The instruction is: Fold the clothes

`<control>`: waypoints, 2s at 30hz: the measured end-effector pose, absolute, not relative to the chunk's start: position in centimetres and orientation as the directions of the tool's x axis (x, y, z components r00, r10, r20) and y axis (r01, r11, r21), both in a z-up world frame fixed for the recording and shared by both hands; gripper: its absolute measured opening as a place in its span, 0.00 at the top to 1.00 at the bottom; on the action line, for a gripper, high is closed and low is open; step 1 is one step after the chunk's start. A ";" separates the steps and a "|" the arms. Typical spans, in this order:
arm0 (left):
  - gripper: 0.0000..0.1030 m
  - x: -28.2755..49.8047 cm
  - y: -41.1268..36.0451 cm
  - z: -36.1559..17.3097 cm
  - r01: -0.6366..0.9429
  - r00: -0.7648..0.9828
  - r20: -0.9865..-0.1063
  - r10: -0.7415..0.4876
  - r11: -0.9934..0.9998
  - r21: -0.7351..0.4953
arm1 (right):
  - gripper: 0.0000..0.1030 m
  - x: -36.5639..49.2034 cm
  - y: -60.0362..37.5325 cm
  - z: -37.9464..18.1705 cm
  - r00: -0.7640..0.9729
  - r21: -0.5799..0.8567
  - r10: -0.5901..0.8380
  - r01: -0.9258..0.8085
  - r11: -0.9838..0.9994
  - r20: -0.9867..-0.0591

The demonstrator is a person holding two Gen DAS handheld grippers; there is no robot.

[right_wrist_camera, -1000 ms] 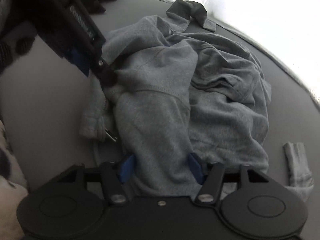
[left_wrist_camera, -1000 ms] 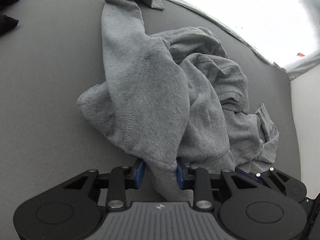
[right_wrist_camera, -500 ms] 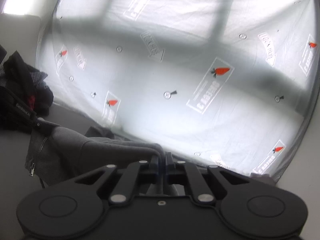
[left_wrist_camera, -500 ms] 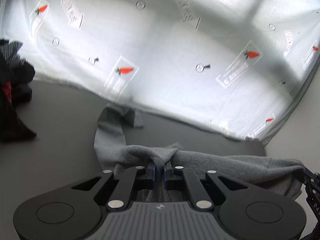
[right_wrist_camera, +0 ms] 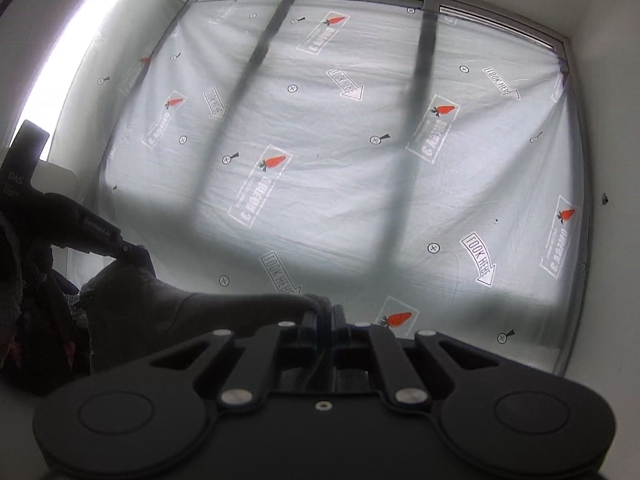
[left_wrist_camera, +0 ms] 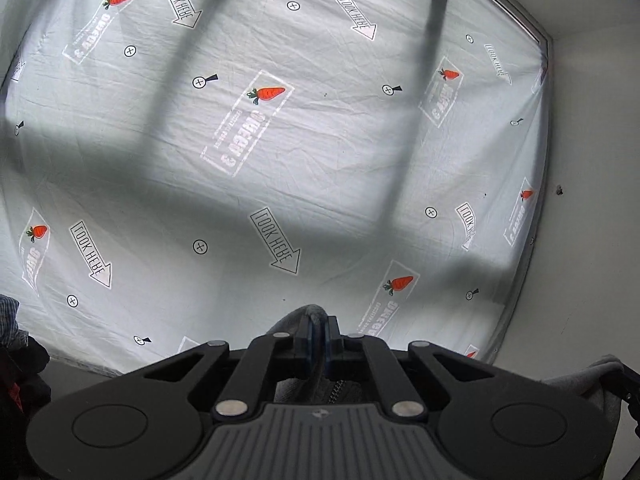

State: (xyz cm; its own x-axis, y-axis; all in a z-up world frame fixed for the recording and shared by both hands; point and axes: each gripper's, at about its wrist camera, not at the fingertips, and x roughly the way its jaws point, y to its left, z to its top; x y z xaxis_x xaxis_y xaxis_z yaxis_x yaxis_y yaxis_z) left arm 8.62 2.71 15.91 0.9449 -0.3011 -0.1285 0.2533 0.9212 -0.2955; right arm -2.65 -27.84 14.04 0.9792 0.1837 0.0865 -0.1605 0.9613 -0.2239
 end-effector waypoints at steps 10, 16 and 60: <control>0.95 13.2 -2.4 18.1 0.494 0.822 -0.117 -0.558 0.799 -0.342 | 0.94 -8.3 -25.9 18.3 0.944 -0.242 0.259 -0.207 0.948 0.207; 0.95 15.9 -7.9 18.8 0.633 0.710 -0.109 -0.696 0.698 -0.334 | 0.94 -4.8 -25.5 16.3 0.968 -0.056 0.229 -0.225 0.973 0.105; 0.41 7.9 8.2 -12.4 -0.221 0.488 -0.837 -0.248 0.892 -0.394 | 0.94 5.6 -20.3 -16.7 0.508 0.045 0.322 -0.483 0.874 -0.799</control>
State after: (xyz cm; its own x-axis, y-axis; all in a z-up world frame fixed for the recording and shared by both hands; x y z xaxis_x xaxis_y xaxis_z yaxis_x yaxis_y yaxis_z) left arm 7.86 8.23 -12.37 0.4876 -0.2483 -0.8370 -0.2210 0.8923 -0.3935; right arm 5.60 -20.34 -16.75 0.5083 0.3221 -0.7987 -0.4831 0.8744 0.0451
